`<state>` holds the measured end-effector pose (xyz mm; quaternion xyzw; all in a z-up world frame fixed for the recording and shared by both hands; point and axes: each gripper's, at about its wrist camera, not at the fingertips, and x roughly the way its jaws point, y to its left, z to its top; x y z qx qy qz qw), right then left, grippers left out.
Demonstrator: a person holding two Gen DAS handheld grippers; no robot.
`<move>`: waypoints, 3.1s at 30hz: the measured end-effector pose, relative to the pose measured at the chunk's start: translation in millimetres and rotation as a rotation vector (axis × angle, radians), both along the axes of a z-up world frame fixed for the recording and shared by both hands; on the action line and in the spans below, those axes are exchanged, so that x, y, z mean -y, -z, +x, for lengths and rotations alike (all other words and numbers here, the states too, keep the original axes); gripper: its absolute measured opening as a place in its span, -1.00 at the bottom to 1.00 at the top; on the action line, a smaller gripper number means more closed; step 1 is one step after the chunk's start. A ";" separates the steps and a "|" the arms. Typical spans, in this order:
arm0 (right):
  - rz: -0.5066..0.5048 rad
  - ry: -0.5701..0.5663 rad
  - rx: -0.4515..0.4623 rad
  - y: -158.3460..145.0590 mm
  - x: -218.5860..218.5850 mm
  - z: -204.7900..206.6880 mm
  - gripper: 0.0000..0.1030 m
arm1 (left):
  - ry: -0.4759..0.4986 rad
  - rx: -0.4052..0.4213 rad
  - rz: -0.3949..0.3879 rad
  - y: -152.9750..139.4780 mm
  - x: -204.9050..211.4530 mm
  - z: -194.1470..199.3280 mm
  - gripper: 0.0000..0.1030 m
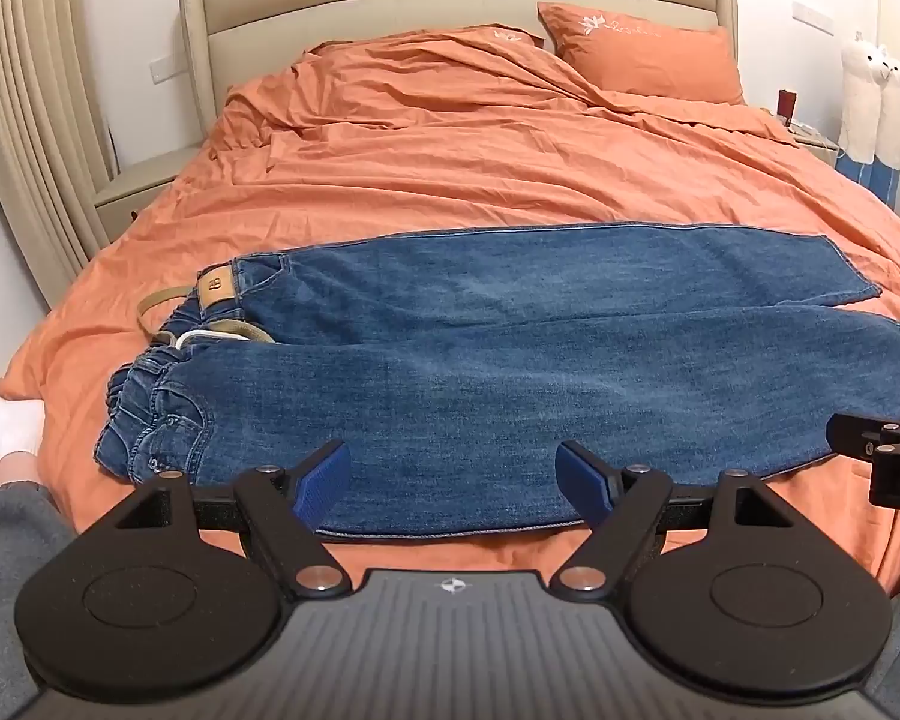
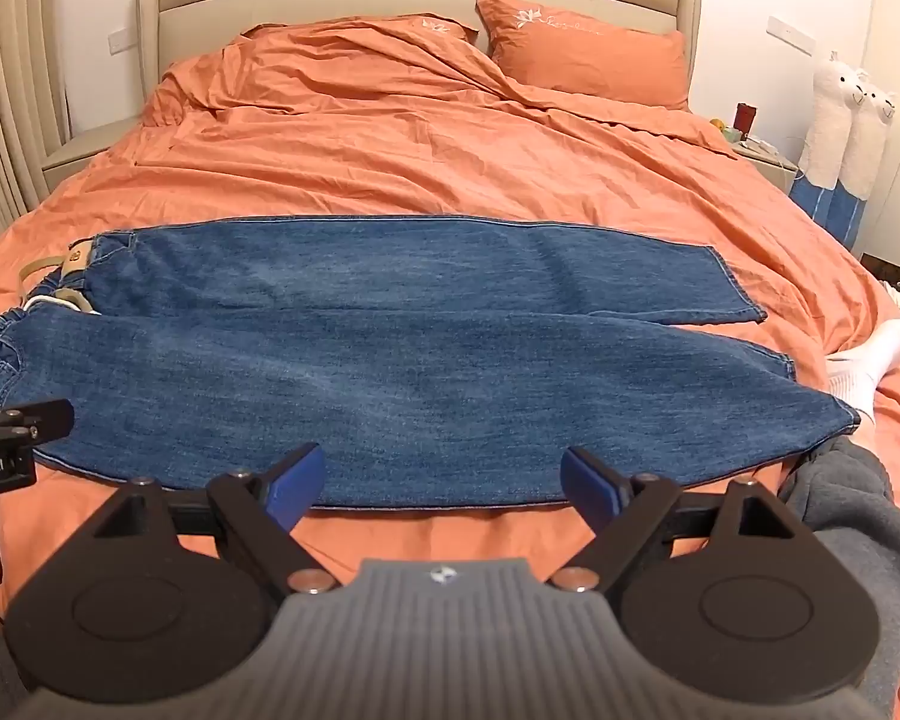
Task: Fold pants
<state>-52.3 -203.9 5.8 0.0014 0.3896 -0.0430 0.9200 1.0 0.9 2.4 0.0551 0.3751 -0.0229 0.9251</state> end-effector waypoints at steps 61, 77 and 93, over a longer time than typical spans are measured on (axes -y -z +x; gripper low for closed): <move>0.002 0.018 0.005 0.6 1.1 1.3 0.60 | 0.001 -0.003 -0.006 -1.1 3.9 -1.1 0.77; 0.006 0.020 0.004 1.7 2.7 0.2 0.60 | 0.003 -0.003 -0.004 -1.7 6.0 -0.5 0.77; 0.045 -0.087 0.098 11.4 35.8 7.1 0.59 | 0.168 0.003 0.085 -6.6 -20.9 13.8 0.40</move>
